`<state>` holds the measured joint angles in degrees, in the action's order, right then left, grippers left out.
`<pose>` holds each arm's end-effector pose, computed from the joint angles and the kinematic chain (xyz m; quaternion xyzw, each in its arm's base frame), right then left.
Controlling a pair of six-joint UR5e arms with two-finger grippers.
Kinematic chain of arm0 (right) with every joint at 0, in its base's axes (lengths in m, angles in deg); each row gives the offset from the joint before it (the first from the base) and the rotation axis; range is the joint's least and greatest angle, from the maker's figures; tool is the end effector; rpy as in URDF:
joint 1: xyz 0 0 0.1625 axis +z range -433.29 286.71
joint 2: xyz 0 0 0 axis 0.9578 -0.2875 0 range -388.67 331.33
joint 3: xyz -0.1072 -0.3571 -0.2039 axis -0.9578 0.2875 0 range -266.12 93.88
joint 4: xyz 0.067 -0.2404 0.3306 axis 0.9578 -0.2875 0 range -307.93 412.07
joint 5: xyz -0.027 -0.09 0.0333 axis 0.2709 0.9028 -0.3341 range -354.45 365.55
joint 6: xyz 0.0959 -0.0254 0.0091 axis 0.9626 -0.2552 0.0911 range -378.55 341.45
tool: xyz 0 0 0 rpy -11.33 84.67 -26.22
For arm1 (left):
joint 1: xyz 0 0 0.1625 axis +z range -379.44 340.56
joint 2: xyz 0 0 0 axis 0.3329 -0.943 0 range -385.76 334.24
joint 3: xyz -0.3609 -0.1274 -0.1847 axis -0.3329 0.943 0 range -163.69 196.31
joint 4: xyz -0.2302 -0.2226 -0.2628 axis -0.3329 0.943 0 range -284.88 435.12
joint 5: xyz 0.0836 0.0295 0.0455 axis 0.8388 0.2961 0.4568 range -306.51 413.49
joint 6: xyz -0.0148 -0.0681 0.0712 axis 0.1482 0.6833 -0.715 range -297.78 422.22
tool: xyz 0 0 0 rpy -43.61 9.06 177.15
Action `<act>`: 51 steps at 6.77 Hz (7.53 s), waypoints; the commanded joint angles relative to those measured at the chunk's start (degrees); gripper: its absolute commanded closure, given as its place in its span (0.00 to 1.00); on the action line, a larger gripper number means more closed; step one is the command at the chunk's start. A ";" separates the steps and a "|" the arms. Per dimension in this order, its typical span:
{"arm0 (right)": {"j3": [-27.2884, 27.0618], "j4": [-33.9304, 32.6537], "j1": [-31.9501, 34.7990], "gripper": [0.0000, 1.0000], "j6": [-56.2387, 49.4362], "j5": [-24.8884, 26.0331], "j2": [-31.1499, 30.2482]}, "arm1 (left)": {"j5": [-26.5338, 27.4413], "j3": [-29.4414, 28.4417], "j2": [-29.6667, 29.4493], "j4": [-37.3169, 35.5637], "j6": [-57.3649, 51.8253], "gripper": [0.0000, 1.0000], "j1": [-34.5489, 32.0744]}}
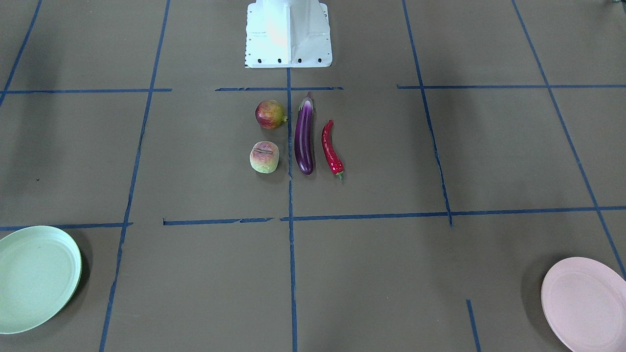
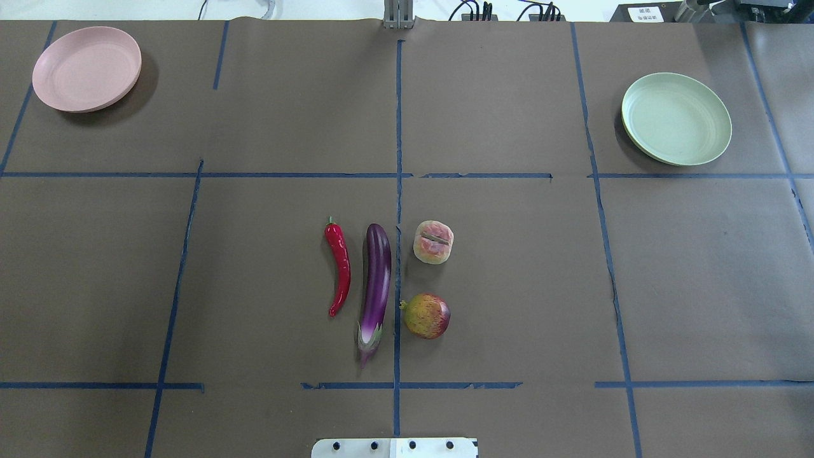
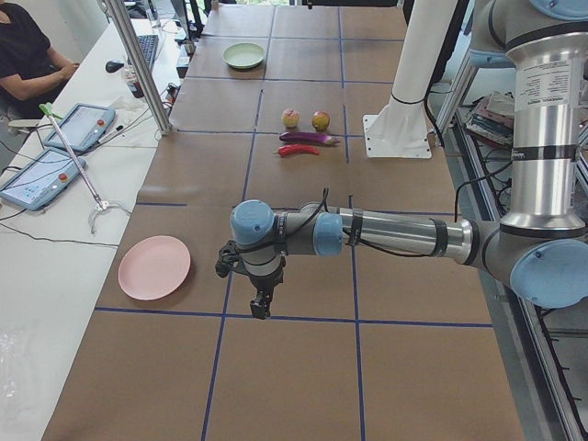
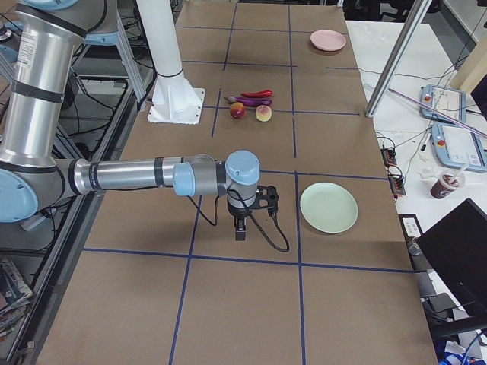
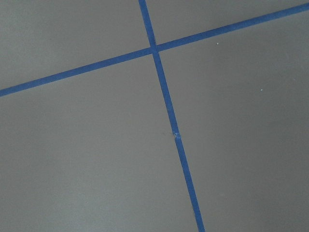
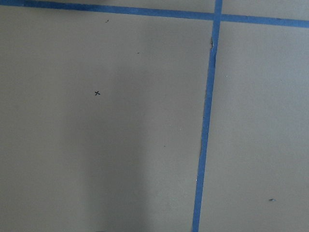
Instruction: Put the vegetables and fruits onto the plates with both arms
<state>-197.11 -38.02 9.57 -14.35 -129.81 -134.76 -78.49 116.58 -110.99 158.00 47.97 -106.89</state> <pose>0.0149 -0.3830 0.5987 0.0005 -0.3872 -0.0398 0.9212 -0.0464 -0.4551 0.6252 0.0234 0.3576 0.1314 0.9243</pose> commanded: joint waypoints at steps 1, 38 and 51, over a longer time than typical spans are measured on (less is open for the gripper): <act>-0.11 0.00 0.01 0.00 -0.08 0.00 0.01 | -0.21 0.97 0.41 -1.40 0.45 0.00 0.00; 20.66 0.70 -48.45 1.00 83.96 29.90 56.46 | -2.04 1.59 0.15 7.51 3.93 0.00 4.27; 36.40 16.79 -17.22 0.00 41.67 14.61 41.60 | 24.13 -14.56 -46.07 14.41 85.80 0.09 59.06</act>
<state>-157.37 -21.21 -8.07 27.33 -112.72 -91.64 -54.95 105.73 -154.70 172.51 133.89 -48.03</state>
